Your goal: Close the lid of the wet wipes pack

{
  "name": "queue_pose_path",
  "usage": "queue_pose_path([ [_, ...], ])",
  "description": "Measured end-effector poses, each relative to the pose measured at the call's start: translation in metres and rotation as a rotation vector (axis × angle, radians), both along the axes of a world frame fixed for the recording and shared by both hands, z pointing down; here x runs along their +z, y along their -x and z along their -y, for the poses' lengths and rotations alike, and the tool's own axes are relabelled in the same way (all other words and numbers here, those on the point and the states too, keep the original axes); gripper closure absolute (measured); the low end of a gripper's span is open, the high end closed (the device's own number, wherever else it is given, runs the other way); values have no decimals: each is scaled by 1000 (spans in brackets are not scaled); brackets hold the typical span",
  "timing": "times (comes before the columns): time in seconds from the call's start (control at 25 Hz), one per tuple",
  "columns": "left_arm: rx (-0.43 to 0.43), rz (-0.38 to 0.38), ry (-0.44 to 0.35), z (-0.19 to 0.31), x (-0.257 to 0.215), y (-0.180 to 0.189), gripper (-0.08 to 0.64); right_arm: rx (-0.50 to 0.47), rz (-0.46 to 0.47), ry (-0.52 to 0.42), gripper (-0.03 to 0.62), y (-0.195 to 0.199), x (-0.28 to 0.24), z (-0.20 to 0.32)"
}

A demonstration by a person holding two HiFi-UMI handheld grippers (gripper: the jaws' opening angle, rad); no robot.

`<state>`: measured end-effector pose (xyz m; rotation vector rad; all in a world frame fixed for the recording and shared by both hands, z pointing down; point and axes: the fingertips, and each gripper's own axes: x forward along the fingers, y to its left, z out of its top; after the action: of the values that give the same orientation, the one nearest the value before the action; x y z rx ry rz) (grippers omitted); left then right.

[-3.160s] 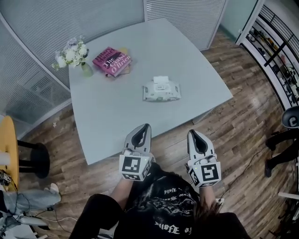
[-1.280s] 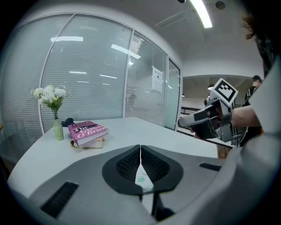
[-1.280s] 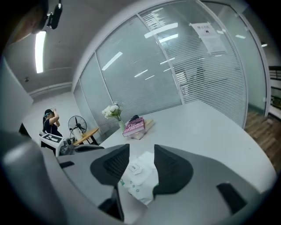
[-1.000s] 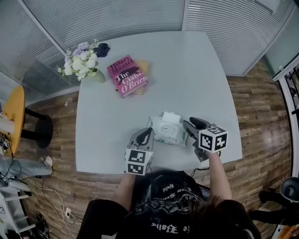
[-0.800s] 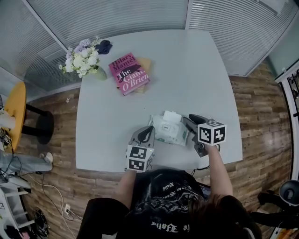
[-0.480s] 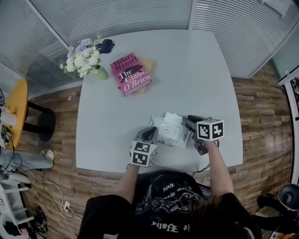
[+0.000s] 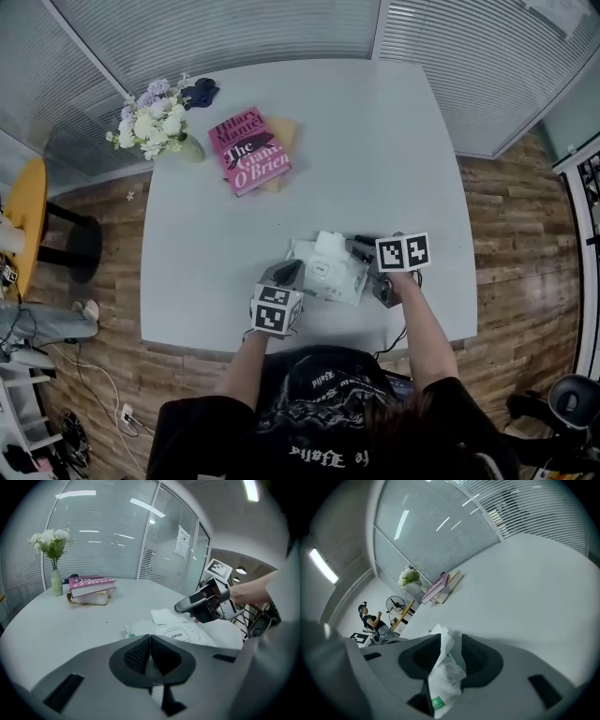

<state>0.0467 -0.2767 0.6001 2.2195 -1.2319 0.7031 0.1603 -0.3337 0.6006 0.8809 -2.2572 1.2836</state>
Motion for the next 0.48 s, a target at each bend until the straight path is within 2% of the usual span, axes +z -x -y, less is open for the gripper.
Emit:
queue_pose_path([
  [0.08,1,-9,5,0,0,-2,552,-6,3,2,473,0,1,1],
  [0.2,-2,-14,4,0,0,-1,552,-4,17,3,557,3,0,4],
  [0.48,-31,-41,15,1,2,0,552,-2,51,-4,565,4,-5,6],
])
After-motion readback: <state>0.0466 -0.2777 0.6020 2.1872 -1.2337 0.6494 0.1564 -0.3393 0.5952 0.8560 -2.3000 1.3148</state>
